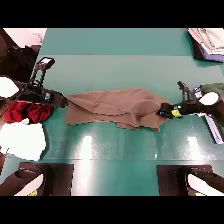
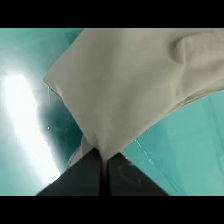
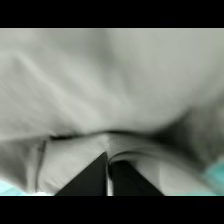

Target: Fold the shirts.

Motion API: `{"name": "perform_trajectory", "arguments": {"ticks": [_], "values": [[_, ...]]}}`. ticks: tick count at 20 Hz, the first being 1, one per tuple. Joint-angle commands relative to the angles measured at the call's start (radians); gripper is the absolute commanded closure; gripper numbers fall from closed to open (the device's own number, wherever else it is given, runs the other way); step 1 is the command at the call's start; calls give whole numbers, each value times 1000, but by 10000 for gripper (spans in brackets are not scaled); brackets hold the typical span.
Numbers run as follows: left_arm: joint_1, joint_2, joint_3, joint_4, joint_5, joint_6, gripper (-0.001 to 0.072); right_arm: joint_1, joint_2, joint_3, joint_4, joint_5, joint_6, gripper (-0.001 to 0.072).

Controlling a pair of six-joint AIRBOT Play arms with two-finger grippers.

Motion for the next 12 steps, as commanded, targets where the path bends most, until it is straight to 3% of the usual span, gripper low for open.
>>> {"name": "perform_trajectory", "arguments": {"ticks": [1,7,12], "values": [[0,-1,26,6,-8,1,680,23,-23,111,3,-22,-3,691],[0,13,546,22,-16,1,680,-150,213,550,3,-100,-3,691],[0,13,974,6,3,1,680,-274,345,869,3,-124,-63,692]]}}
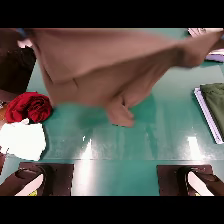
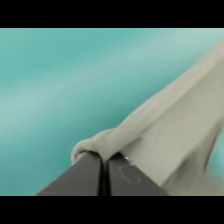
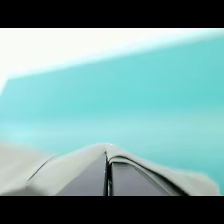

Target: Fold the shirts.

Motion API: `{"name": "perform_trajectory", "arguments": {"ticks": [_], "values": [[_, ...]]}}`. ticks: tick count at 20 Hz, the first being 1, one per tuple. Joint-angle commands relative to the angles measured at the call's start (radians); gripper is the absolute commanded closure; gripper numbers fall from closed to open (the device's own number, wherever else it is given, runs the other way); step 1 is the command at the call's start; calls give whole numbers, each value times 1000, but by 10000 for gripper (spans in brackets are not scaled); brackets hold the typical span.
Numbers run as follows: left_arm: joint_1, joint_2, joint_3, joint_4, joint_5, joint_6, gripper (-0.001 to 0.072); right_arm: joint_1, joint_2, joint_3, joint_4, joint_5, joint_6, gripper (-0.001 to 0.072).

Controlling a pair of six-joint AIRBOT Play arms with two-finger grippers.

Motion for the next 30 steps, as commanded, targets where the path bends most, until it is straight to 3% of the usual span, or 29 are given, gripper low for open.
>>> {"name": "perform_trajectory", "arguments": {"ticks": [1,4,9,13,17,19,22,25,30], "values": [[0,0,276,-6,14,1,680,-82,97,200,-1,-21,-40,692],[0,8,361,-74,60,1,680,-135,156,291,-1,-23,-77,692],[0,68,364,-351,201,9,680,-295,179,480,0,12,-100,693],[0,69,346,-330,105,4,680,-385,68,633,20,174,-42,694],[0,17,76,-182,-94,-80,680,-285,-95,523,135,319,16,694],[0,-52,-105,-175,-188,-79,680,-152,-193,412,48,400,54,694],[0,-165,-383,-164,-167,-68,680,40,-378,294,-135,488,87,694],[0,-313,-507,-128,-58,-17,680,159,-561,255,-247,433,87,693],[0,-459,-505,-61,158,-17,679,209,-729,255,-258,188,94,690]]}}
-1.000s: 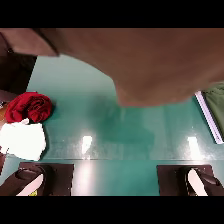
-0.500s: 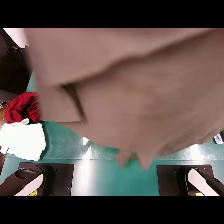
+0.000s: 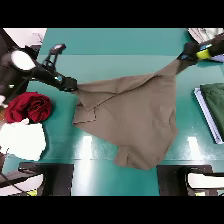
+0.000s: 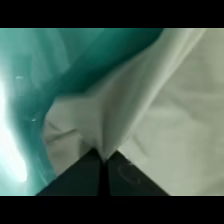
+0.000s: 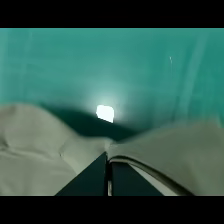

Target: Fold the shirts.

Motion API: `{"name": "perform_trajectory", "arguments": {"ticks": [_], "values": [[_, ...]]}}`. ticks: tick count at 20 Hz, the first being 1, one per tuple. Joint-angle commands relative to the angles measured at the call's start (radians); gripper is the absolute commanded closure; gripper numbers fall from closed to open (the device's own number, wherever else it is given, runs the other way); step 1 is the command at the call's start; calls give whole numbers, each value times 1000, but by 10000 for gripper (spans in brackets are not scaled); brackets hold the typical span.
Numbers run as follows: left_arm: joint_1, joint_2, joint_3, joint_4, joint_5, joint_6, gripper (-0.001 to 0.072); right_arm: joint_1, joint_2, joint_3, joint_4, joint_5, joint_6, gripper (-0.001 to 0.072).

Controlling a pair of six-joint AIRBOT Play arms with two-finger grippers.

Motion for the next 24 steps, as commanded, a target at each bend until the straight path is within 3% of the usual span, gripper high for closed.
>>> {"name": "perform_trajectory", "arguments": {"ticks": [1,2,3,4,6,8,11,19,24], "values": [[0,-71,-27,61,173,9,678,34,-101,-11,-34,-166,11,688],[0,-71,-10,89,184,9,496,24,-101,-11,-28,-196,10,664],[0,-71,17,130,179,9,163,14,-98,-4,-28,-209,10,459],[0,-71,57,185,153,9,-3,1,-98,21,-29,-196,10,234],[0,-69,157,259,45,7,0,-32,-98,95,-29,-78,10,214],[-2,-66,220,237,-84,5,0,-53,-84,139,-29,62,-9,306],[-46,-40,163,207,-147,3,1,-54,2,42,-37,130,-62,306],[-383,-25,-171,343,32,-151,1,-53,320,-435,-36,37,-62,306],[-422,-37,-246,396,93,-205,1,-53,472,-620,-28,-50,-61,306]]}}
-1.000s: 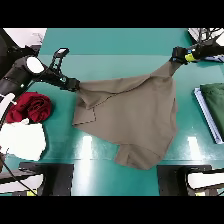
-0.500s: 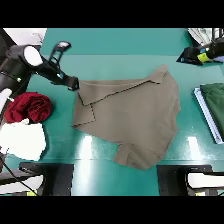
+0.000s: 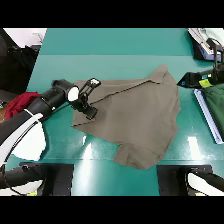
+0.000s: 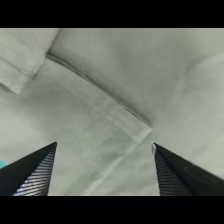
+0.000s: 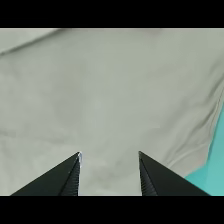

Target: Fold the shirts.

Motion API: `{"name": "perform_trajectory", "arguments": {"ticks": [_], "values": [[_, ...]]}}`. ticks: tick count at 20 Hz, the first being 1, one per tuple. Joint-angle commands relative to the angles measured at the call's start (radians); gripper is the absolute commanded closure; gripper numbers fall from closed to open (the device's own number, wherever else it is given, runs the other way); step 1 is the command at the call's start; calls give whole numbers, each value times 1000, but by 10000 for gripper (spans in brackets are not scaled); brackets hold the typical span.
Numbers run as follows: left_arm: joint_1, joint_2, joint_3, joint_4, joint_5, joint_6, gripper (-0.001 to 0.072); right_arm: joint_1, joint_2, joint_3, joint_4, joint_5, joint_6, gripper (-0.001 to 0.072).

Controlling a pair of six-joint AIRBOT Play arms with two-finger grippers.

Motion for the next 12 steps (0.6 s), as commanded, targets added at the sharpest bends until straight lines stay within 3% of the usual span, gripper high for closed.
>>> {"name": "perform_trajectory", "arguments": {"ticks": [1,12], "values": [[-32,-16,-48,23,41,-34,1,0,113,-137,7,-79,0,306],[-32,-55,-48,-3,35,-29,2,0,206,-206,7,-132,19,306]]}}
